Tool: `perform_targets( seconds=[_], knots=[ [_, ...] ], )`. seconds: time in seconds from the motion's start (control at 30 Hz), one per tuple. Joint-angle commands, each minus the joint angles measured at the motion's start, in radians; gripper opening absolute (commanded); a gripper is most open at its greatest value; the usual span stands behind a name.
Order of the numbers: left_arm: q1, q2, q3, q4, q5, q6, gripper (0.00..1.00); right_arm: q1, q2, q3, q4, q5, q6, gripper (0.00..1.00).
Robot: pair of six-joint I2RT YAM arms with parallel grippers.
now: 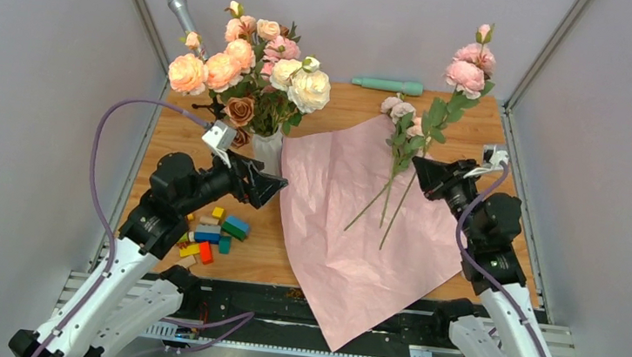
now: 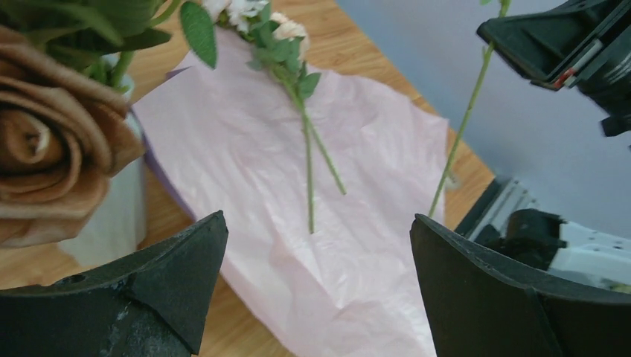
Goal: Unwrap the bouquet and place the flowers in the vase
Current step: Pick up the fake flower from the wrapping paper.
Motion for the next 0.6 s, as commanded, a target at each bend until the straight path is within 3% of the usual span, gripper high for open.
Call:
perform_targets(
  seconds=[0.0, 0.27, 0.57],
  knots=[
    [-0.064, -0.017, 0.013, 0.139, 0.030, -0.135, 0.99, 0.104, -0.041, 0.040, 0.097, -0.118, -0.115, 0.00],
    [-0.270, 0.019, 0.064, 0.272, -0.025, -0.189, 0.98, 0.349, 0.047, 0.136, 0.147, -0.241, -0.165, 0.00],
    [-0.293, 0.038, 0.067, 0.486, -0.003, -0.267, 1.00, 0.587, 0.178, 0.222, 0.139, -0.273, -0.230, 0.00]
  ],
)
